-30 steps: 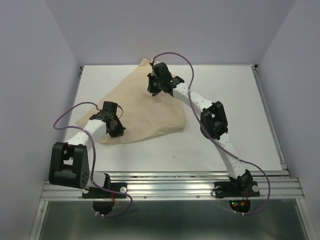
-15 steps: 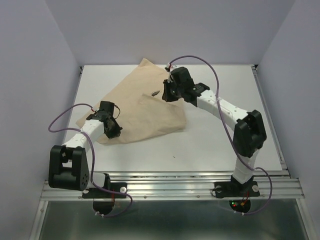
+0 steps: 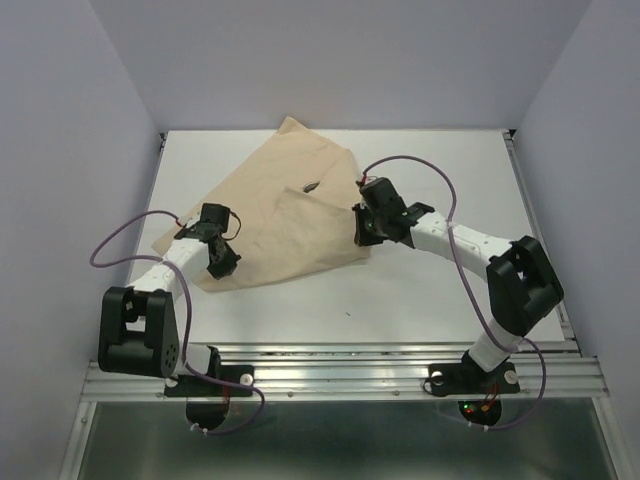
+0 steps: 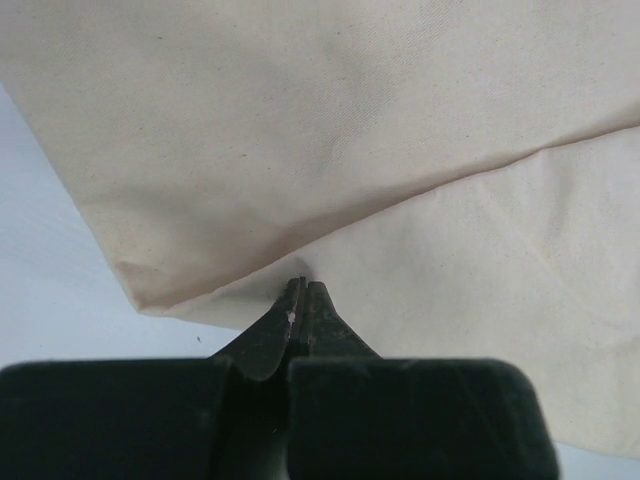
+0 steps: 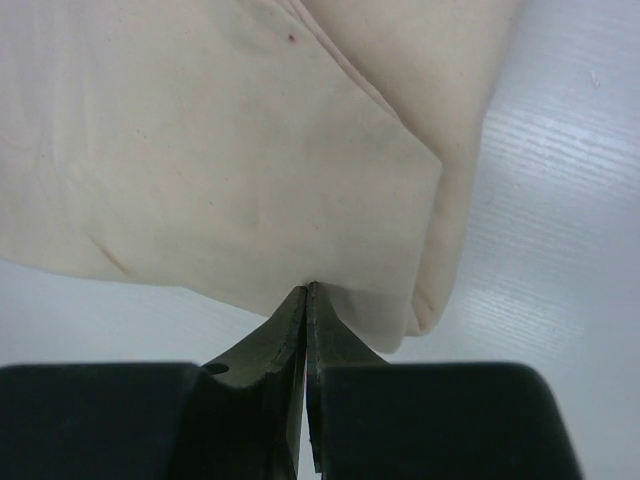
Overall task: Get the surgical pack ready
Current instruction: Pack the surgical kit at the center of the board.
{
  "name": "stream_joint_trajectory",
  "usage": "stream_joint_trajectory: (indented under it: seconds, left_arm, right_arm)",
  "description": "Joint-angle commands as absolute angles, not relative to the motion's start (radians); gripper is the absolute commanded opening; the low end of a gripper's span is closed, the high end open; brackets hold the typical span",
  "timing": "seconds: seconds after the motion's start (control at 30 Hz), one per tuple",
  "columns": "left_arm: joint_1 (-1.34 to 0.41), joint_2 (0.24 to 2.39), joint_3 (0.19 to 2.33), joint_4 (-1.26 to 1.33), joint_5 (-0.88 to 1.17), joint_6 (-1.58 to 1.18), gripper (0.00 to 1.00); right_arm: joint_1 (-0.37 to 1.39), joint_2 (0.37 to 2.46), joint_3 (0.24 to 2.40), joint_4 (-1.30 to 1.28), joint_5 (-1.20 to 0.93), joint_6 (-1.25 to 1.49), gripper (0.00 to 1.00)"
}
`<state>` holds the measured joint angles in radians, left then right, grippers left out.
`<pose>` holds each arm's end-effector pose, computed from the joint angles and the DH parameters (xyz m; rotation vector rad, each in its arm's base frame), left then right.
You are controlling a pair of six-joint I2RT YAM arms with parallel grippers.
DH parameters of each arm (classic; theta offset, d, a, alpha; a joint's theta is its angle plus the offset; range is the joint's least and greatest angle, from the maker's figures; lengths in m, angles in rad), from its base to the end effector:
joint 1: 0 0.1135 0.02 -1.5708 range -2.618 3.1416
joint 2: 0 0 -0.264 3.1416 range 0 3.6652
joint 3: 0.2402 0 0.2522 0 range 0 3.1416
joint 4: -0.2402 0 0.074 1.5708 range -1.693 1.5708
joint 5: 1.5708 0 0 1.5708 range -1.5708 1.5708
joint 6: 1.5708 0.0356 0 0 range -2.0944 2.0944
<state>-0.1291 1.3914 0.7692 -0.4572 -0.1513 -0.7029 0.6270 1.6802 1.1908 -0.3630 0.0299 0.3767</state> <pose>0.2570 -0.0280 0.1830 -0.7926 2.5097 -0.0842 0.2965 0.2135 0.2312 -0.2941 2.4490 0.4132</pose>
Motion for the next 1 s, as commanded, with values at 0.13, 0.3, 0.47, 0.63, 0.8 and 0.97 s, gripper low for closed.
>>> stream_joint_trajectory:
  seconds: [0.13,0.3,0.47,0.63,0.8,0.97]
  left_arm:
    - [-0.126,1.241,0.778,-0.597,-0.203,-0.801,0.00]
    - [-0.126,1.235,0.698,-0.549,-0.172,-0.833,0.00]
    - [-0.127,1.314,0.675,-0.486,-0.155,-0.839,0.00]
    - [-0.126,1.379,0.701,-0.475,-0.186,-0.827,0.00]
    - [-0.126,1.330,0.807,-0.514,-0.212,-0.792,0.00]
    - [-0.130,1.302,0.920,-0.561,-0.232,-0.747,0.00]
  right_arm:
    - [0.611,1.604,1.172,-0.337,0.095,0.403,0.06]
    - [0.601,1.654,1.186,-0.337,0.115,0.390,0.06]
    - [0.592,1.747,1.204,-0.328,0.144,0.370,0.05]
    - [0.592,1.760,1.218,-0.330,0.121,0.364,0.05]
    - [0.580,1.715,1.245,-0.347,0.109,0.339,0.05]
    - [0.480,1.648,1.288,-0.331,0.074,0.344,0.08]
